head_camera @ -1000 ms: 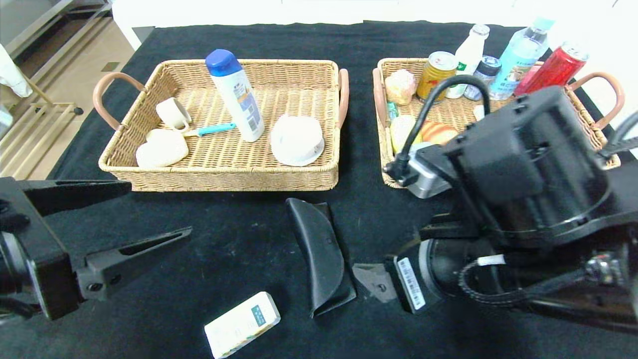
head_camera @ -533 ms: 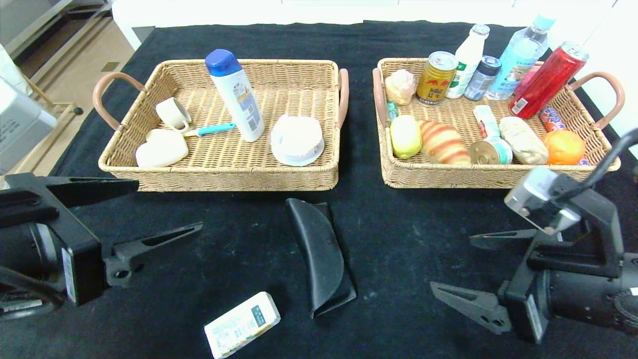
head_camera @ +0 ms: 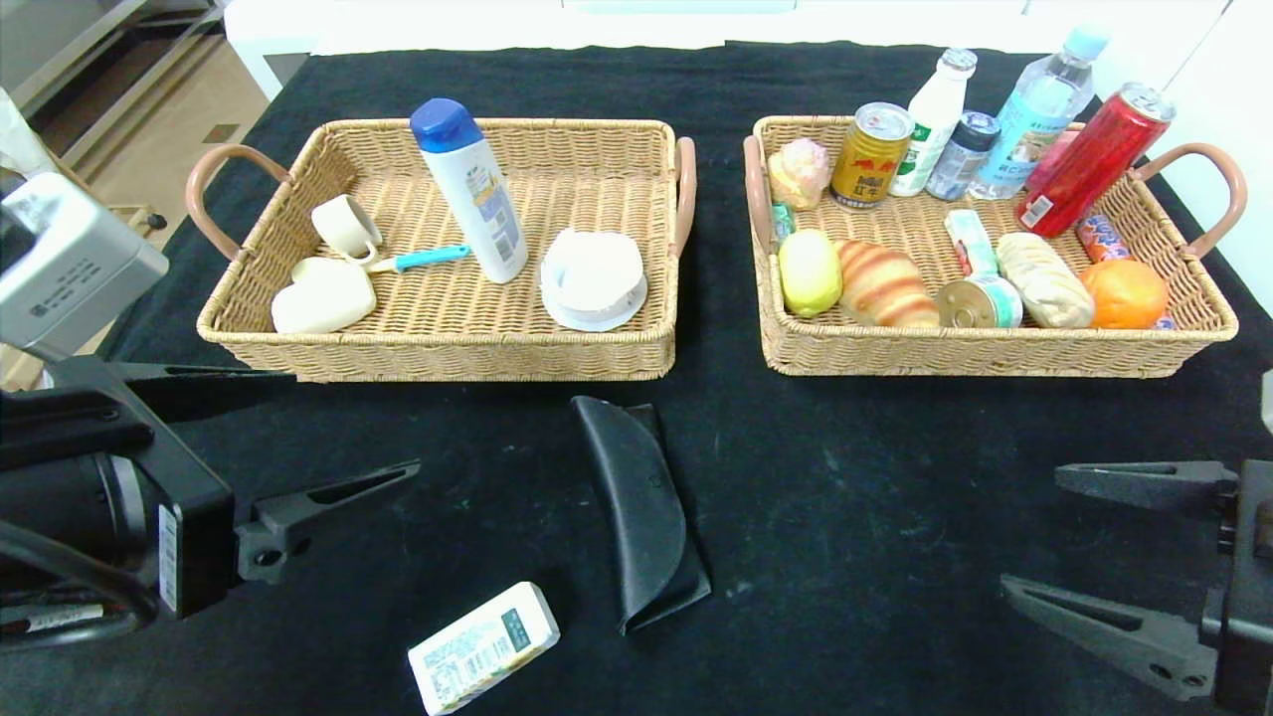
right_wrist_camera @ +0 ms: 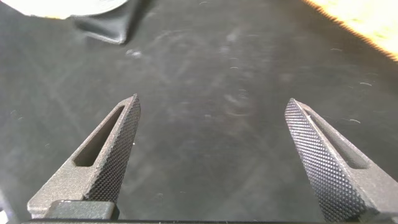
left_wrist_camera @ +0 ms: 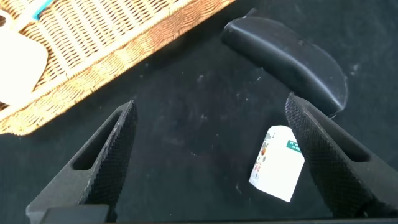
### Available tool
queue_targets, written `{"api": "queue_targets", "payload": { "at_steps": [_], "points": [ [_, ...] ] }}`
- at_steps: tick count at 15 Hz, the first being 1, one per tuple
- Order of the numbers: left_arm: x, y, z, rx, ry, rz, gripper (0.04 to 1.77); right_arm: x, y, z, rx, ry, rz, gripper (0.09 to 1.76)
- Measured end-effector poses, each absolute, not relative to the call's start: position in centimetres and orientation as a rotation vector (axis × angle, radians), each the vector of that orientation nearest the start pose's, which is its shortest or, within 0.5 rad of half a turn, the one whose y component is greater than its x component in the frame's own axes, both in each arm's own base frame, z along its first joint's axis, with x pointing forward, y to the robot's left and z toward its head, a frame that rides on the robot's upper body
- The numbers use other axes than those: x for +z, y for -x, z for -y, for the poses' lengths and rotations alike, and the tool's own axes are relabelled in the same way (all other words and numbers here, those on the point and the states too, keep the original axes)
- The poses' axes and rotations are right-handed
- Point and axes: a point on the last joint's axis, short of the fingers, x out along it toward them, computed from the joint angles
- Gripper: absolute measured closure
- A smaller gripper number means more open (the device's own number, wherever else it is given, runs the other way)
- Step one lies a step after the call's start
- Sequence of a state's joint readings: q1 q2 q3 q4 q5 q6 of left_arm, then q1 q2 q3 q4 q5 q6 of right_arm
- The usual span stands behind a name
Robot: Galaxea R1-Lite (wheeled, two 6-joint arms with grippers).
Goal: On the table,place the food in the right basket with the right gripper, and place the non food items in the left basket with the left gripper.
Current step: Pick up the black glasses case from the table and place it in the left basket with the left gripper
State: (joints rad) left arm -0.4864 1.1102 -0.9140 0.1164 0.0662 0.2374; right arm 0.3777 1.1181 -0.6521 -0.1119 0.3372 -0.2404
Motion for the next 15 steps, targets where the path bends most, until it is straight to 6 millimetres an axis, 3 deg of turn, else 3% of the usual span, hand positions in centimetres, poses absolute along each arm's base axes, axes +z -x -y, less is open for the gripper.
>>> {"api": "queue_targets", "payload": {
  "at_steps": [9, 15],
  "points": [
    [27.7, -14.5, 7.0, -0.374, -0.279, -0.336, 0.09, 23.0, -12.9, -5.3, 0.754, 0.212, -0.172, 0.15],
    [26.3, -14.5, 8.8, -0.458, -0.326, -0.524, 0.09, 22.7, -12.9, -5.4, 0.761, 0.217, -0.179, 0.15]
  ]
}}
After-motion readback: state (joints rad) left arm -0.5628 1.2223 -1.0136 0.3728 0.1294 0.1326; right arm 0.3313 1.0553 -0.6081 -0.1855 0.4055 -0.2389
